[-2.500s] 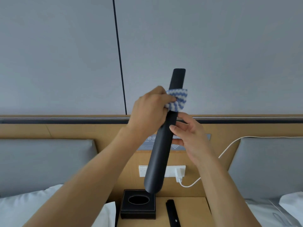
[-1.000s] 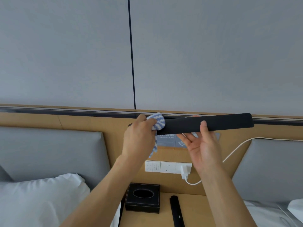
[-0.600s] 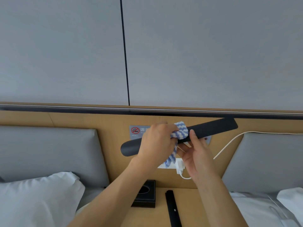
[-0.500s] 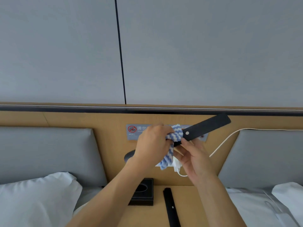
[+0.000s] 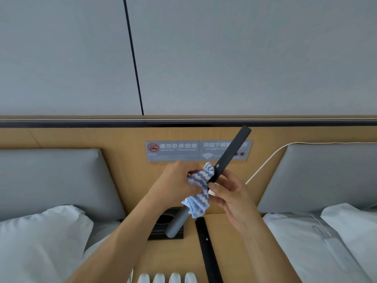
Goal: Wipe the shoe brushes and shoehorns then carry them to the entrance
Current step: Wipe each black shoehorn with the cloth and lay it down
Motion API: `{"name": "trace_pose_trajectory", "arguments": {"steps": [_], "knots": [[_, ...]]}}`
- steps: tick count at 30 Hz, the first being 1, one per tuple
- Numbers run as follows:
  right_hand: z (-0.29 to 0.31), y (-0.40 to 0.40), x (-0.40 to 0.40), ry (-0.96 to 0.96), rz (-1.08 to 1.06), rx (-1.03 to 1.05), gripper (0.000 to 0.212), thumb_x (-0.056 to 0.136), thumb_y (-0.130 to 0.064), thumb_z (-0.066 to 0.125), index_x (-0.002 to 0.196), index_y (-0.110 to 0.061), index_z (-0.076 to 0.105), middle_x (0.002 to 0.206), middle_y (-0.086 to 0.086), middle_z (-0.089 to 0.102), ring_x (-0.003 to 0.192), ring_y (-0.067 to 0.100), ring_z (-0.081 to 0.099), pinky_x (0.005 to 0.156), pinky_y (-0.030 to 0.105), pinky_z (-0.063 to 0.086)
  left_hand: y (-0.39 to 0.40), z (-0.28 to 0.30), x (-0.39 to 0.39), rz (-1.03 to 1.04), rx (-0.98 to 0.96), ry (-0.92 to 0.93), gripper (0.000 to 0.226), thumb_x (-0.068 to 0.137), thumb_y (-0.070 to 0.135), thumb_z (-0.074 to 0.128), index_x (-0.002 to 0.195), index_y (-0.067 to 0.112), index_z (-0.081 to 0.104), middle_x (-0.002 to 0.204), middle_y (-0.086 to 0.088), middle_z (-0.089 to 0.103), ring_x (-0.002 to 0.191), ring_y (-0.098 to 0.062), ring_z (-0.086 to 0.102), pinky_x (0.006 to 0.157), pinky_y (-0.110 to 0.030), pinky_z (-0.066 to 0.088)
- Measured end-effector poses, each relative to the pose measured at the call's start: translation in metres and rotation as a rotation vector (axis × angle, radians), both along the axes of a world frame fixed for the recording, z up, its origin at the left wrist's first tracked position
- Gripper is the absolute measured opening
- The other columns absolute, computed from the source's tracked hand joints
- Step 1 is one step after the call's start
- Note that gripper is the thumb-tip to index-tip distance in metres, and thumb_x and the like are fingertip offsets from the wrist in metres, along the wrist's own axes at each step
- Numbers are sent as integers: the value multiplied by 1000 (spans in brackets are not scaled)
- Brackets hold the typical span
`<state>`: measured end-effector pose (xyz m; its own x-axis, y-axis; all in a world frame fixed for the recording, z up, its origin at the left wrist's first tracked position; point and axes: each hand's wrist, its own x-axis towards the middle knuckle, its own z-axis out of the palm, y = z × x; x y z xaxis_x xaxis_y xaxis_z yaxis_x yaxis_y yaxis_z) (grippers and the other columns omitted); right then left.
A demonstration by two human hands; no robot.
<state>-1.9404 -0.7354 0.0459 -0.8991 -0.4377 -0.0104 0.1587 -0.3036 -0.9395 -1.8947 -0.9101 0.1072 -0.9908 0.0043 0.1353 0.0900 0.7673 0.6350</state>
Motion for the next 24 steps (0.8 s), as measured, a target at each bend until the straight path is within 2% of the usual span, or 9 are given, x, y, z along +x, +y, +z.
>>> {"name": "trace_pose_trajectory", "arguments": {"steps": [3, 5, 7, 10, 14, 16, 20, 24], "knots": [[-8, 0, 3, 49, -47, 115, 43, 86, -6, 76, 122, -28, 68, 112, 5, 75, 104, 26, 73, 82, 36, 60, 4, -16, 3, 53, 36, 51, 25, 77, 13, 72, 99, 24, 70, 84, 8, 69, 77, -9, 64, 67, -28, 53], [-16, -1, 5, 101, -102, 229, 42, 83, -10, 79, 111, -41, 71, 105, -3, 76, 100, 15, 73, 81, 28, 59, 7, -29, 5, 112, 35, 88, 27, 78, 10, 70, 102, 22, 70, 87, 7, 70, 79, -12, 64, 68, -28, 52], [-26, 1, 6, 130, -140, 326, 42, 81, -14, 82, 104, -46, 70, 98, -11, 75, 93, 5, 72, 73, 19, 57, 9, -42, 7, 172, 33, 109, 32, 80, 6, 67, 108, 20, 69, 92, 5, 70, 81, -13, 64, 70, -30, 53], [-48, 9, 4, 150, -176, 474, 44, 78, -16, 84, 109, -41, 67, 94, -14, 72, 91, 2, 69, 73, 17, 55, 8, -63, 8, 254, 65, 116, 38, 79, 0, 64, 113, 17, 70, 103, 1, 70, 87, -16, 63, 76, -28, 51], [-81, 23, 6, 190, -153, 680, 46, 78, -22, 85, 119, -30, 66, 103, -13, 70, 99, 6, 65, 84, 24, 55, 6, -92, 11, 322, 58, 109, 38, 79, -4, 65, 111, 15, 72, 103, 0, 71, 84, -11, 58, 67, -7, 38], [-99, 29, 8, 188, -133, 767, 45, 78, -26, 84, 118, -29, 65, 102, -15, 68, 99, 5, 63, 83, 22, 52, 5, -107, 12, 343, 66, 98, 36, 79, -4, 66, 110, 13, 73, 101, -2, 72, 81, -10, 58, 66, 0, 34], [-138, 40, 14, 170, -75, 913, 38, 79, -33, 82, 112, -32, 61, 99, -19, 66, 91, -5, 60, 69, 9, 43, 6, -140, 13, 391, 87, 45, 31, 80, 2, 68, 108, 15, 72, 87, 4, 67, 74, -7, 57, 60, -3, 35], [-176, 48, 18, 89, -37, 1004, 38, 79, -35, 82, 108, -30, 58, 92, -12, 66, 84, 0, 62, 64, 13, 46, 11, -171, 13, 437, 117, -17, 30, 81, 5, 68, 109, 17, 71, 89, 8, 64, 80, -5, 56, 67, -5, 35]]}}
